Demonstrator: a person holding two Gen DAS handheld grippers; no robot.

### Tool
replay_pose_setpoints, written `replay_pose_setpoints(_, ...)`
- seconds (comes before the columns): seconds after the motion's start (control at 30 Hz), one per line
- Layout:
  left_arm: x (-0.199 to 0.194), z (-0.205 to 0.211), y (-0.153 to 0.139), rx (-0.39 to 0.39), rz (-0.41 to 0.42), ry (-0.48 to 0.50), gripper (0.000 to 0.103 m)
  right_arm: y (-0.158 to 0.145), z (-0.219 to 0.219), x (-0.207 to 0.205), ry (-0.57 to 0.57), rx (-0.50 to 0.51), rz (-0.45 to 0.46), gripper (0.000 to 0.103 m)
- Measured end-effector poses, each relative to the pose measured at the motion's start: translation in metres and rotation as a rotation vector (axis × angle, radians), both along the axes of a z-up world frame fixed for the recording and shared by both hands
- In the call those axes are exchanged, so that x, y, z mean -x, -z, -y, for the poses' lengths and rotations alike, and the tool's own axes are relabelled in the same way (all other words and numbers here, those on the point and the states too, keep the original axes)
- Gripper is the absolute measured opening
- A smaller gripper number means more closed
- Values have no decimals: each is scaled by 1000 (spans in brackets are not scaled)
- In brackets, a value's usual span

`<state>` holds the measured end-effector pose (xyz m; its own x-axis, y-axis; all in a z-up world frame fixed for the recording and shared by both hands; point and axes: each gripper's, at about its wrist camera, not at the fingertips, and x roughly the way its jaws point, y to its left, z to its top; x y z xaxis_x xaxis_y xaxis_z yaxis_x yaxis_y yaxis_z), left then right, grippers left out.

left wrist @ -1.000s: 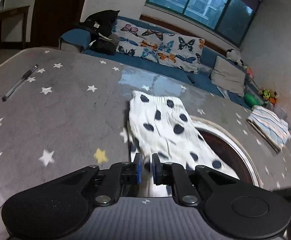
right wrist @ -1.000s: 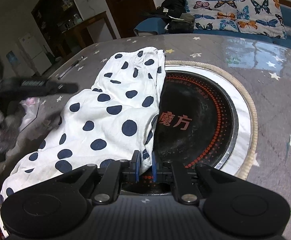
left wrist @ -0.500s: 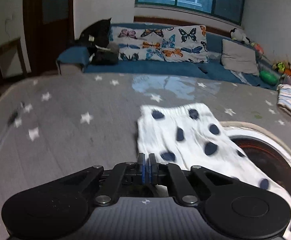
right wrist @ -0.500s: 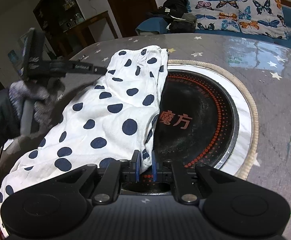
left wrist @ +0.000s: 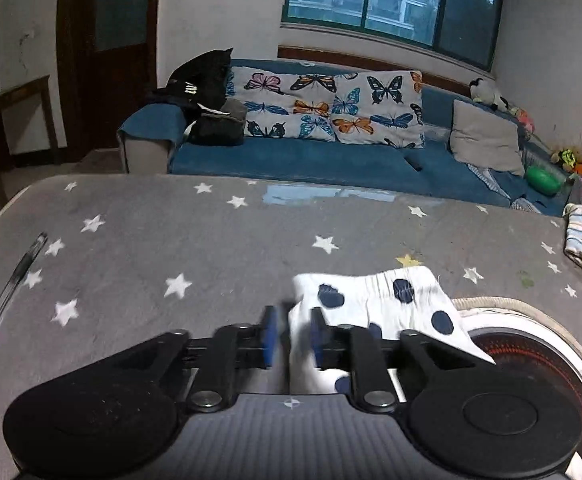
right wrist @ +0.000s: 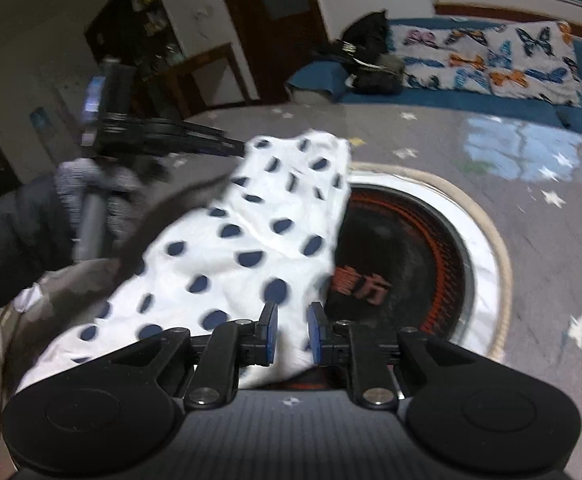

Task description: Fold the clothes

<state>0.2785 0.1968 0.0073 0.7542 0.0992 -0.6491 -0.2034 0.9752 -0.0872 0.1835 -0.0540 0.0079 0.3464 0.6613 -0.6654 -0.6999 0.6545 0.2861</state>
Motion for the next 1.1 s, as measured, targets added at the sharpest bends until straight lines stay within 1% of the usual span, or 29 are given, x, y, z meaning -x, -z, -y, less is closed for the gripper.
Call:
replay_pose_setpoints(0.07, -11, 3, 6, 0, -26, 16, 23, 1, -6, 2, -26, 2, -4, 17)
replay_pose_setpoints(0.17, -24, 8, 14, -35, -40, 38, 21, 7, -13, 4, -54, 17, -20, 17)
replay_pose_setpoints(0.3, -41, 14, 17, -79, -32, 40, 20, 21, -16, 4, -63, 63, -41, 15)
replay_pose_setpoints(0.43, -56, 20, 19, -112, -30, 20, 24, 21, -15, 6, -64, 74, -20, 15)
replay_pose_setpoints(0.57, -52, 22, 12, -78, -38, 9, 24, 18, -12, 7, -54, 81, -10, 16)
replay_pose_setpoints(0.6, -46, 22, 9, -77, -35, 8, 25, 16, -11, 8, -51, 82, -6, 16)
replay_pose_setpoints(0.63, -40, 23, 5, -79, -30, 7, 31, 14, -9, 9, -48, 84, 2, 16)
replay_pose_setpoints(0.7, -25, 23, -3, -77, -22, 5, 38, 9, -5, 13, -41, 84, 11, 17)
replay_pose_setpoints(0.73, -15, 23, -7, -70, -19, 4, 43, 7, -5, 16, -41, 82, 14, 17)
replay_pose_setpoints(0.77, -5, 24, -10, -64, -16, 3, 46, 4, -5, 18, -46, 82, 19, 20)
replay_pose_setpoints(0.8, 5, 26, -14, -60, -12, 5, 47, 2, -5, 22, -52, 83, 28, 24)
replay_pose_setpoints(0.97, 68, 39, -29, -33, 11, 37, 52, -8, -10, 41, -87, 65, 46, 25)
replay_pose_setpoints(1.03, 93, 50, -33, -14, 19, 57, 52, -11, -15, 49, -119, 54, 52, 29)
replay_pose_setpoints(1.07, 104, 54, -34, -3, 19, 67, 52, -13, -18, 55, -139, 52, 57, 34)
replay_pose_setpoints(1.1, 115, 59, -34, 8, 18, 78, 52, -14, -22, 60, -161, 52, 63, 35)
